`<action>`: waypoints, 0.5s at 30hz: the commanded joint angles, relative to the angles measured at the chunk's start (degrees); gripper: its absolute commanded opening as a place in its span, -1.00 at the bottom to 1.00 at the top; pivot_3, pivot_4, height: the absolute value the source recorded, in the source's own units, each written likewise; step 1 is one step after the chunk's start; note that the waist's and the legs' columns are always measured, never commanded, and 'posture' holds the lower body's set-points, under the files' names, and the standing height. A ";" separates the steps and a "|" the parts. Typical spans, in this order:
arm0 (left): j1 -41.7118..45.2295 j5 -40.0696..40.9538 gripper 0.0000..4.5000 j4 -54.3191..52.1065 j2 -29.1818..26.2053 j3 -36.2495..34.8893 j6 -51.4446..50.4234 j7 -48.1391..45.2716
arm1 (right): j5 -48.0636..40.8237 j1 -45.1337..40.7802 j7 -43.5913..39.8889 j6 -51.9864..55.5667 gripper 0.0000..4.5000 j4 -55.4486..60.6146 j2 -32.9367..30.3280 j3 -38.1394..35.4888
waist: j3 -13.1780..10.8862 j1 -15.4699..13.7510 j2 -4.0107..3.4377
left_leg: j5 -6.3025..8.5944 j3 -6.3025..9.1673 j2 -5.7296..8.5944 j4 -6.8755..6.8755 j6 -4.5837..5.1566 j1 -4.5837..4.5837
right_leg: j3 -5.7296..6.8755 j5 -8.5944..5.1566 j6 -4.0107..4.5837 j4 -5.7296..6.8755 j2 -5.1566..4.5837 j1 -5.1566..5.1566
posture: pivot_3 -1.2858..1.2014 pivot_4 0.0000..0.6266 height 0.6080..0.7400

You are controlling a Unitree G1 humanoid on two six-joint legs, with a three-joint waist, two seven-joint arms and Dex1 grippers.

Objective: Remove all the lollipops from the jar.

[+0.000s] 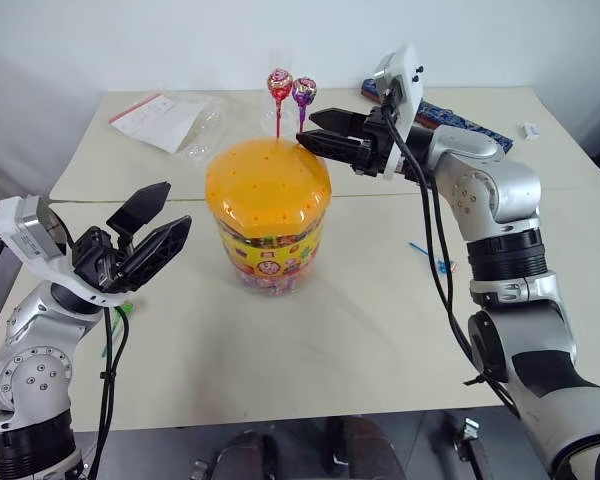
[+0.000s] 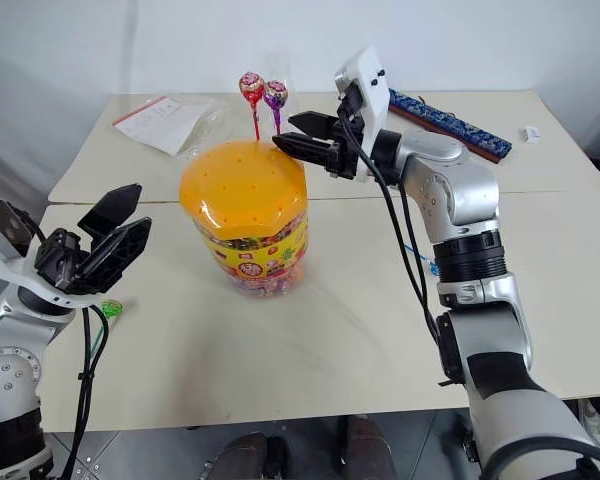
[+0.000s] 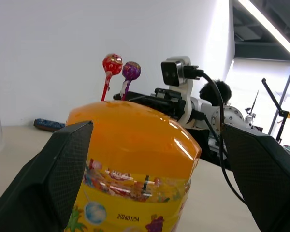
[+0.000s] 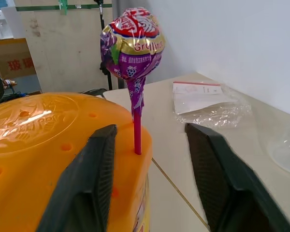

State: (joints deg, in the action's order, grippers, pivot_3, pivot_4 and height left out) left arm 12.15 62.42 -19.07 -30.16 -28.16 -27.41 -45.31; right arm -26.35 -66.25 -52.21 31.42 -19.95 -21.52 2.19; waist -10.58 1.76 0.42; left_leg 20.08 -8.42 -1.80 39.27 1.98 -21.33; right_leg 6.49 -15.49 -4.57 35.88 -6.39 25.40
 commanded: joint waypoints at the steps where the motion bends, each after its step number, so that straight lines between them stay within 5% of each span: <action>1: 1.00 1.63 1.00 -0.61 -0.02 -1.36 1.29 0.39 | 0.10 -2.18 -0.32 -1.24 -0.58 0.17 0.56 -1.43 | 0.00 0.00 0.00 | 0.00 0.00 0.00 0.00 0.00 0.00 | 0.00 0.00 0.00 0.00 0.00 0.00 | 0.03 -0.52 1.00; 4: 1.14 1.71 1.00 -0.57 0.05 -1.43 1.35 0.52 | 0.05 -2.21 -0.75 -1.59 -0.98 -0.10 1.00 -1.83 | 0.00 0.01 0.00 | 0.00 0.00 0.01 0.00 0.00 0.00 | 0.00 0.00 0.00 0.00 -0.01 0.00 | 0.03 -0.52 1.00; 10: 1.44 1.09 1.00 -0.37 -0.40 -0.95 1.45 -0.24 | -1.71 -1.69 -2.80 -5.35 -0.98 0.11 0.49 -5.54 | 0.00 -0.03 0.00 | 0.00 0.00 0.01 0.00 0.00 0.00 | 0.00 0.00 0.00 0.00 0.00 0.00 | 0.03 -0.52 1.00; 15: -0.26 -5.50 1.00 -0.68 -6.49 3.30 1.50 -8.58 | -3.12 0.11 -8.86 -5.11 -0.98 0.89 -9.27 -10.28 | 0.00 -0.47 0.00 | 0.01 0.06 0.08 0.00 0.02 -0.05 | 0.03 0.00 -0.01 -0.01 -0.01 0.00 | 0.03 -0.52 1.00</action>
State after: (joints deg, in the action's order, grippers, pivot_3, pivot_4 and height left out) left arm 12.56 59.05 -18.77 -35.00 -25.70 -27.01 -50.34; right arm -28.54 -66.38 -58.91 26.13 -20.61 -27.42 -5.29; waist -10.58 1.29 0.43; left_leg 20.10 -8.36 -1.70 39.27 2.02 -21.38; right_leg 6.53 -15.48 -4.58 35.85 -6.40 25.40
